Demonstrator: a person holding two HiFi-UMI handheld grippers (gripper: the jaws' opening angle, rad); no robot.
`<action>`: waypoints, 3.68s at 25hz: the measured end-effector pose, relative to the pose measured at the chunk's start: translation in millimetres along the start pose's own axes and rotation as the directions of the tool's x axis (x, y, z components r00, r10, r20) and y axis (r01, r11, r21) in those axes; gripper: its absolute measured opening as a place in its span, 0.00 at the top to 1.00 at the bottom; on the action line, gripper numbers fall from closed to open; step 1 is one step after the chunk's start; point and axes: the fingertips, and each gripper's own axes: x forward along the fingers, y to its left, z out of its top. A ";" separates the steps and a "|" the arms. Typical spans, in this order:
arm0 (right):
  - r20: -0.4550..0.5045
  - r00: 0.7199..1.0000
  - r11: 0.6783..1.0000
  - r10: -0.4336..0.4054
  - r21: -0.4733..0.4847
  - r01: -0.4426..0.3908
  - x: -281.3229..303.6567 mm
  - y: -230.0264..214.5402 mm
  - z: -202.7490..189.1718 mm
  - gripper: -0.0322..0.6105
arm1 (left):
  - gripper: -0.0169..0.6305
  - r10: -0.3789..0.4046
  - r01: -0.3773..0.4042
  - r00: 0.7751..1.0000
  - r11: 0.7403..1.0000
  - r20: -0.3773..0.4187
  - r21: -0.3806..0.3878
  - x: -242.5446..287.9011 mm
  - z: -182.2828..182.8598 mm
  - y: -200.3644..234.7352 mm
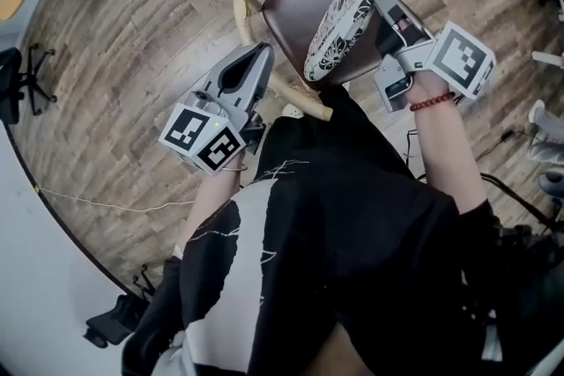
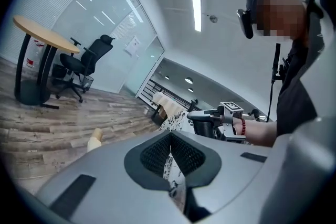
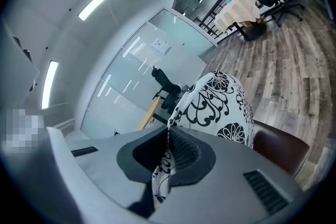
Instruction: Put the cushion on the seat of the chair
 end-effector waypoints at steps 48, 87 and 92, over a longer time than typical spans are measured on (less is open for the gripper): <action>-0.251 0.967 0.997 0.041 0.067 -0.025 102.3 -22.1 -13.3 0.92 | 0.95 0.217 -0.211 0.975 0.972 0.055 -0.102 18.1 18.4 28.2; -0.212 0.967 0.982 -0.138 0.098 0.162 17.5 -104.1 -56.7 0.92 | 0.95 0.073 -0.077 0.995 0.995 -0.063 -0.070 38.7 -19.1 -12.5; -0.215 0.962 0.977 -0.168 0.090 0.191 6.3 -114.9 -60.6 0.92 | 0.95 0.055 -0.060 0.996 0.996 -0.073 -0.072 42.6 -22.4 -18.4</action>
